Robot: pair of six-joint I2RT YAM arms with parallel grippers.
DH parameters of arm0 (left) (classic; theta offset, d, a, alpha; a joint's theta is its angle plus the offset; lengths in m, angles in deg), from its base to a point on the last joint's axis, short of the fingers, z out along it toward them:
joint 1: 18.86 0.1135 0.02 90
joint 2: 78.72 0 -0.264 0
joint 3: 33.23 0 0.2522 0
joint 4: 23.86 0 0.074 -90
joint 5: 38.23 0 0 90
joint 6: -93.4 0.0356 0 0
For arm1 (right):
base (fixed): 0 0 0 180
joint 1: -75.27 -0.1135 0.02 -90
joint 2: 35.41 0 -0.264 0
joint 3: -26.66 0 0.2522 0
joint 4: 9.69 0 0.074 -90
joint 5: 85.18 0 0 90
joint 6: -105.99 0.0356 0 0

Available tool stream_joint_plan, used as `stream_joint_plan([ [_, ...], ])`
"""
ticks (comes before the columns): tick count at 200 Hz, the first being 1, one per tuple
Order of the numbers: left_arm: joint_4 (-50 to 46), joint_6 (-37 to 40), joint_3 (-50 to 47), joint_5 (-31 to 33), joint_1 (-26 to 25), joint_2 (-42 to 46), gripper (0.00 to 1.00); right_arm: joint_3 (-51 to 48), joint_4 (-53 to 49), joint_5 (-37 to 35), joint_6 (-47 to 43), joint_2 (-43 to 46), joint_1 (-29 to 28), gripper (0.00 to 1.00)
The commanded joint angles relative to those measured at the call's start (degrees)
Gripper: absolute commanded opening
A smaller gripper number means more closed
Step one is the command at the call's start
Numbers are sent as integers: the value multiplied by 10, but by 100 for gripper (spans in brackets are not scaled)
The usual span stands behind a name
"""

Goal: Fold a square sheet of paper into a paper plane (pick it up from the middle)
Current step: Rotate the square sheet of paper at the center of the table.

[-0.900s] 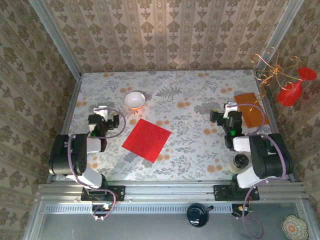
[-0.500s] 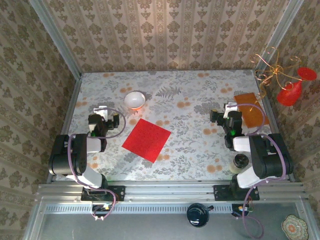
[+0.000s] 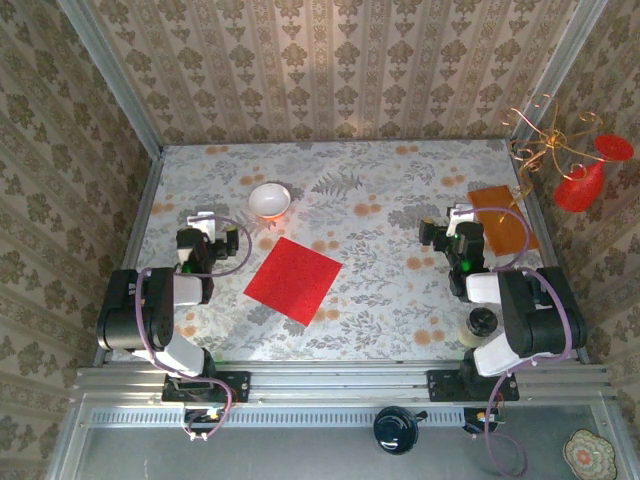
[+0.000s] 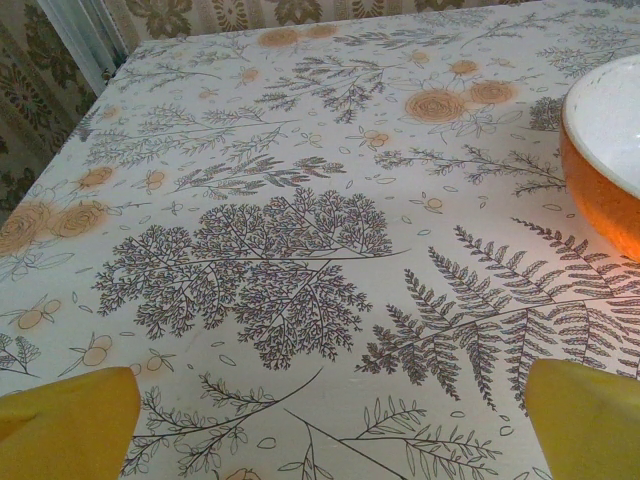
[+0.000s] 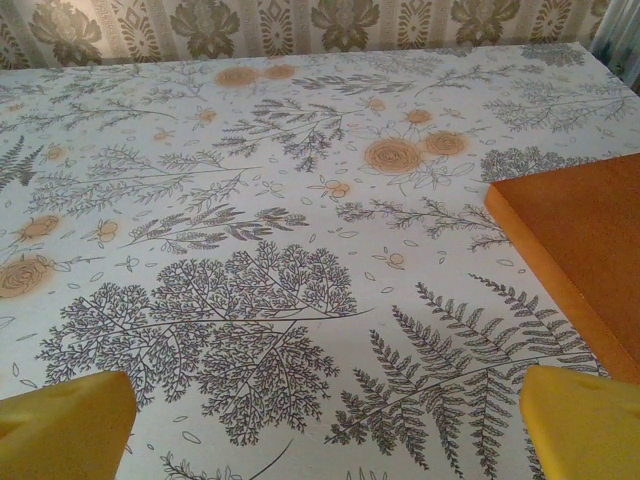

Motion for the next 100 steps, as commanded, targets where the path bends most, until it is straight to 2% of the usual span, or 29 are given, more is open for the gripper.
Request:
stream_joint_plan([
  [1, 8, 7, 11, -8, 4, 2, 100, 5, 8, 6, -6, -5, 1, 100],
  [40, -2, -5, 6, 20, 4, 31, 100, 5, -11, -17, -2, 26, -3, 100],
  [75, -112, -18, 31, 58, 3, 107, 100, 36, -152, -48, -13, 143, -30, 100],
  [100, -210, -56, 57, 73, 1, 172, 100, 85, -268, -51, 34, 199, -72, 100],
])
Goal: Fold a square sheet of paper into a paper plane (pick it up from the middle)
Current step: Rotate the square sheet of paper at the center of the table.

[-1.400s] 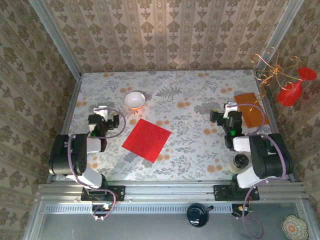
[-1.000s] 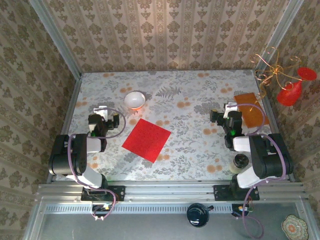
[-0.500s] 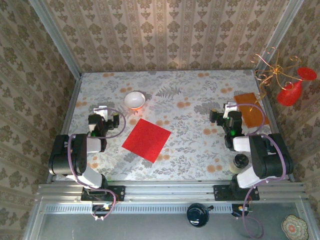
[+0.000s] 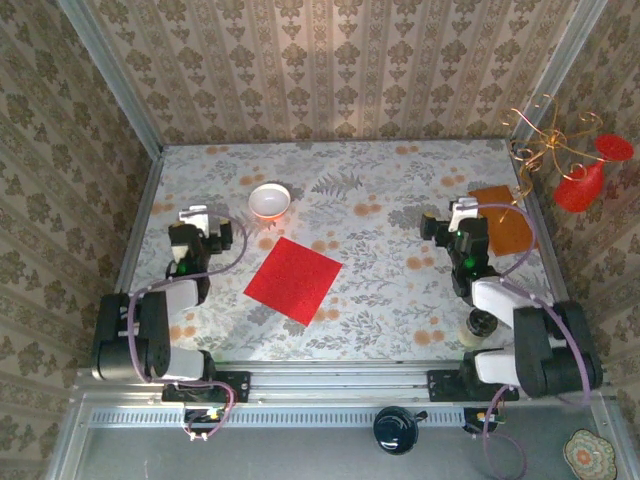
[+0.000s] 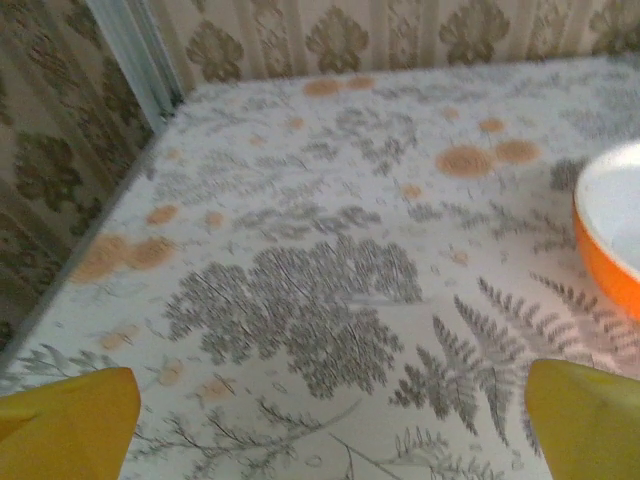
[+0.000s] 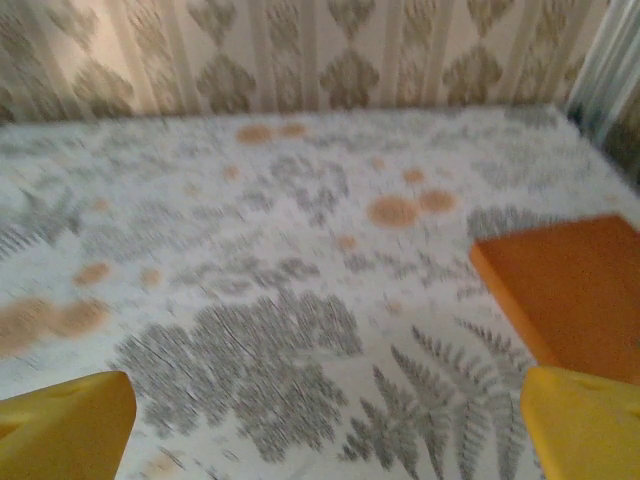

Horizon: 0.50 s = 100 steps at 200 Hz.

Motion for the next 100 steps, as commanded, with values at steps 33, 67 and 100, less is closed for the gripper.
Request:
stream_joint_plan([
  [33, -267, -148, 94, 27, 2, 128, 100, 143, -276, -3, 149, 43, -84, 100],
  [67, -381, -244, 139, -37, 9, 147, 100, 226, -361, 13, 213, -13, -152, 100],
  [100, -400, -249, 141, -87, 11, 152, 100, 295, -423, 46, 201, -106, -222, 100],
])
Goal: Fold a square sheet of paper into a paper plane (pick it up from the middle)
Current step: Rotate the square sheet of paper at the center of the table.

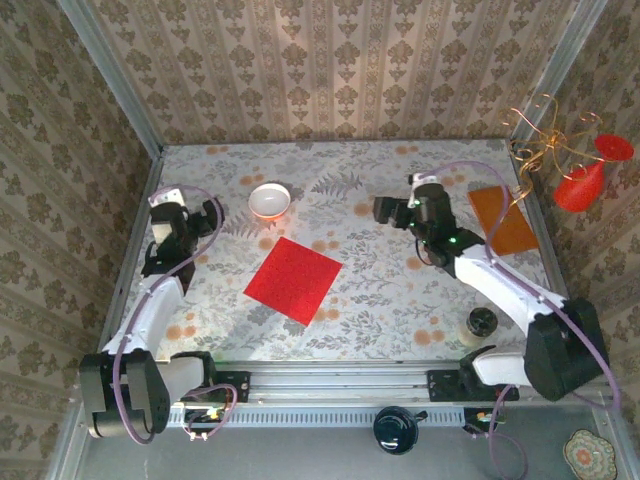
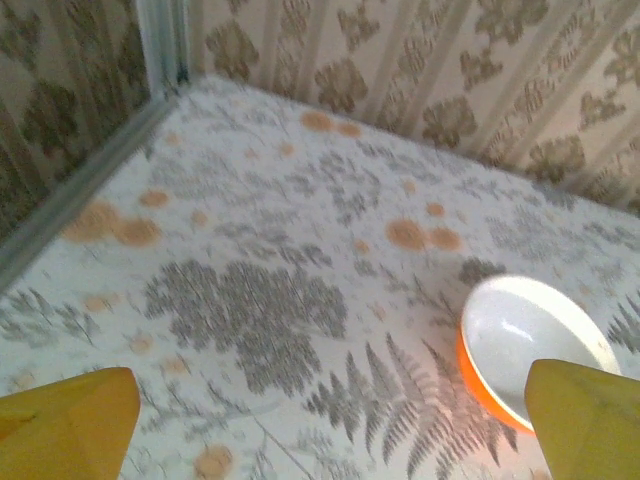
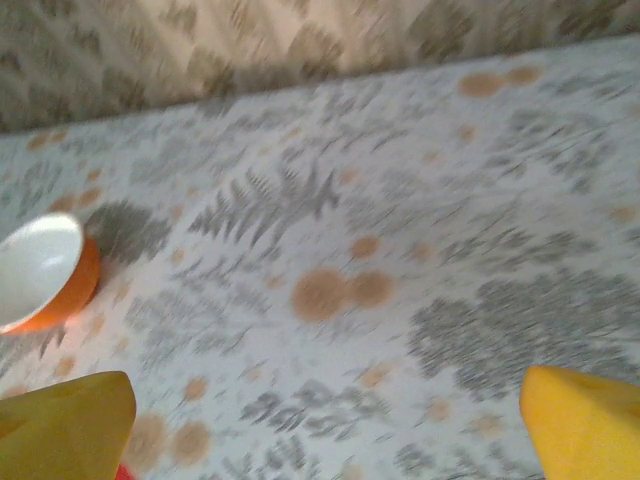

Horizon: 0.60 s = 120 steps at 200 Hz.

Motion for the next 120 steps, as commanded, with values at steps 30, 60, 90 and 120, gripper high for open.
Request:
stream_joint_plan([
  [30, -70, -39, 0, -53, 7, 15, 100, 162, -191, 8, -31, -188, -106, 100],
  [60, -75, -36, -1, -51, 10, 17, 100, 304, -280, -5, -82, -332, -165, 100],
  [90, -80, -36, -2, -51, 15, 20, 100, 443, -368, -22, -120, -456, -207, 100],
  [120, -82, -35, -3, -55, 19, 19, 100, 550, -421, -48, -143, -542, -227, 100],
])
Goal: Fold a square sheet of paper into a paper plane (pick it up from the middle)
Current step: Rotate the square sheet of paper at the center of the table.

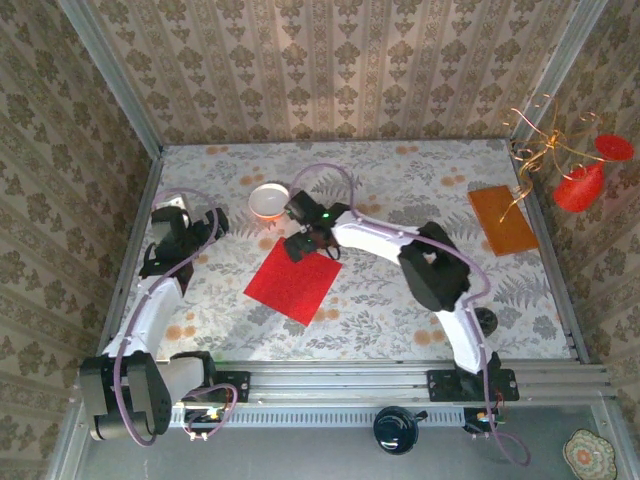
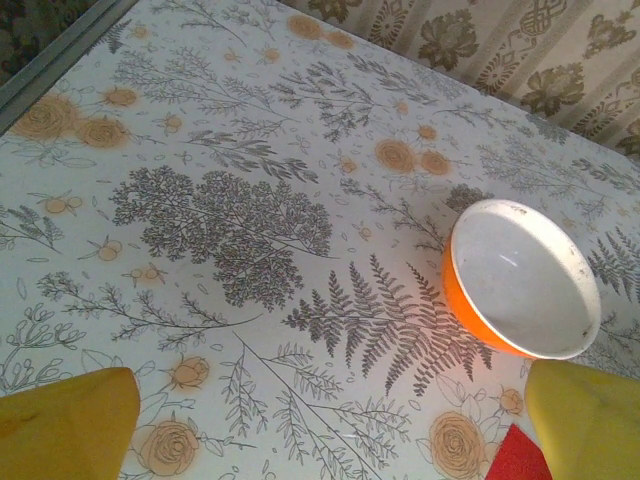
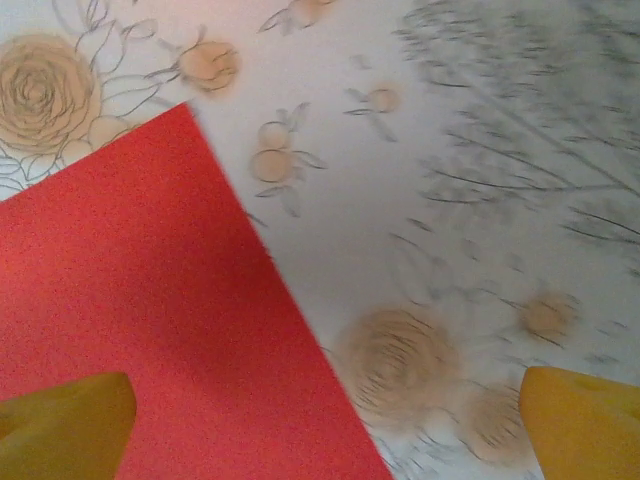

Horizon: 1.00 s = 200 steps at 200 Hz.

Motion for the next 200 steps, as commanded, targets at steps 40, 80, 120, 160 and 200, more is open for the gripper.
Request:
stream_joint_plan([
  [40, -12, -5, 0, -18, 9, 8, 100, 103, -117, -84, -30, -91, -7, 100],
  [80, -14, -8, 6, -37, 9, -5, 100, 53, -139, -139, 61, -82, 31, 100],
  [120, -38, -19, 30, -80, 5, -48, 100, -83, -146, -151, 217, -5, 104, 99],
  [160, -92, -21, 72, -105, -35, -97, 100, -232, -137, -134, 334, 95, 149, 96],
  [200, -115, -71, 89, -97, -129, -134, 99, -352, -84, -77, 404, 208, 161, 96],
])
